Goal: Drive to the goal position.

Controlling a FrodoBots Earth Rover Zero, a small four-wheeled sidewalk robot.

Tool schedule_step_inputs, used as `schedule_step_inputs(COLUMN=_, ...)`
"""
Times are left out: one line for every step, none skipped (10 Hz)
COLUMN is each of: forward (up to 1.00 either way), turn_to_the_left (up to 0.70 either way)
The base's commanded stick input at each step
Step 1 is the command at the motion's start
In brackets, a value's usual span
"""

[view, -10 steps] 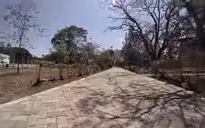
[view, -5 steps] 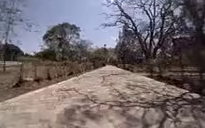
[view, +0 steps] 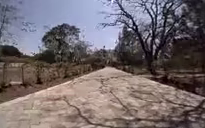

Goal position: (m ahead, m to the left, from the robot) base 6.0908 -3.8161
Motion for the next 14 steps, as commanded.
schedule_step_inputs(forward=1.0, turn_to_the_left=0.0)
schedule_step_inputs(forward=1.0, turn_to_the_left=0.0)
schedule_step_inputs(forward=1.0, turn_to_the_left=0.0)
schedule_step_inputs(forward=1.0, turn_to_the_left=0.0)
schedule_step_inputs(forward=1.0, turn_to_the_left=0.0)
schedule_step_inputs(forward=1.0, turn_to_the_left=0.0)
schedule_step_inputs(forward=1.0, turn_to_the_left=0.0)
schedule_step_inputs(forward=1.0, turn_to_the_left=0.0)
schedule_step_inputs(forward=1.0, turn_to_the_left=0.0)
schedule_step_inputs(forward=0.85, turn_to_the_left=0.0)
schedule_step_inputs(forward=0.85, turn_to_the_left=0.0)
schedule_step_inputs(forward=0.85, turn_to_the_left=0.0)
schedule_step_inputs(forward=0.85, turn_to_the_left=0.0)
schedule_step_inputs(forward=0.85, turn_to_the_left=0.0)
